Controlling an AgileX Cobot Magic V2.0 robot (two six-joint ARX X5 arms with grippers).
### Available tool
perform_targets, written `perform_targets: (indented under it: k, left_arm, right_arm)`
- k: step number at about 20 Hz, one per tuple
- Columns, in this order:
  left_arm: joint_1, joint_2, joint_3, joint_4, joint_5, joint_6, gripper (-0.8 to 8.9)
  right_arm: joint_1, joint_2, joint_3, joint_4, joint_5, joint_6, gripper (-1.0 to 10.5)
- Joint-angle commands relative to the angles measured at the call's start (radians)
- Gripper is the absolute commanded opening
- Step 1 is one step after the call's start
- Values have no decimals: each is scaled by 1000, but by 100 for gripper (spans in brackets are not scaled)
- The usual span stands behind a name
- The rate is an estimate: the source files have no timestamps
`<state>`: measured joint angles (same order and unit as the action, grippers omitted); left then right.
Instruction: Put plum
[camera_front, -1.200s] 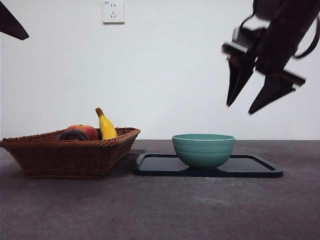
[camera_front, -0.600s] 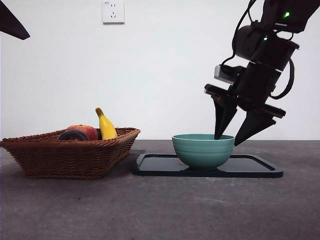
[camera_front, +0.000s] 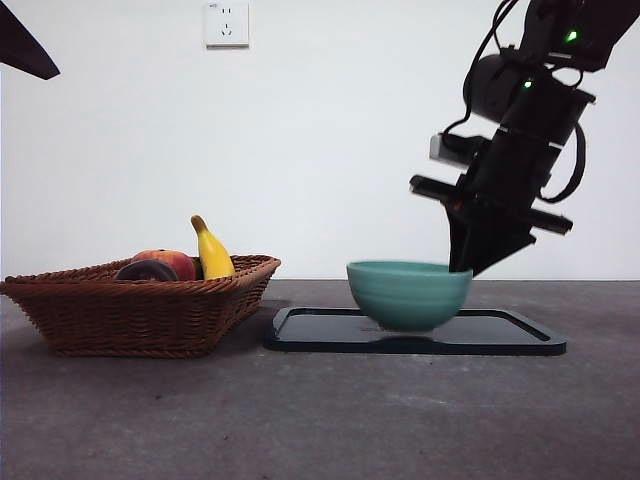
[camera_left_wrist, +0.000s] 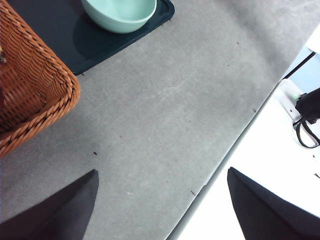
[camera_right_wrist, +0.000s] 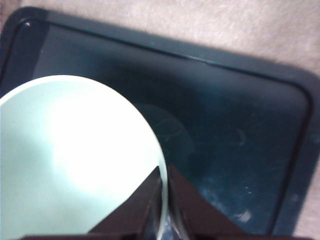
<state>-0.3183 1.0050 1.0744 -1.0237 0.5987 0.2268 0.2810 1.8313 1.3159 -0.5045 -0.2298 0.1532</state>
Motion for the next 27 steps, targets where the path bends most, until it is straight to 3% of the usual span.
perform_targets:
  k: [1,9,14,21,27]
  left_arm:
    - [-4,7,20,5,5,3,403]
    - [-4,7,20,6,5,1,403]
    - [-4,7,20,6,5,1,403]
    - [-4,7,20,6,5,0,403]
    - [-4,7,20,6,5,0,403]
  right_arm:
    - [4,-67,37,-2,3,-8,10]
    - [26,-350,42,-219,-17,-53,10]
    - [105,-501,-6,-336,-9,-64,10]
    - [253,-564,-261,-221,8,-34,10]
    - [302,-559,-445,-61,28,8,10]
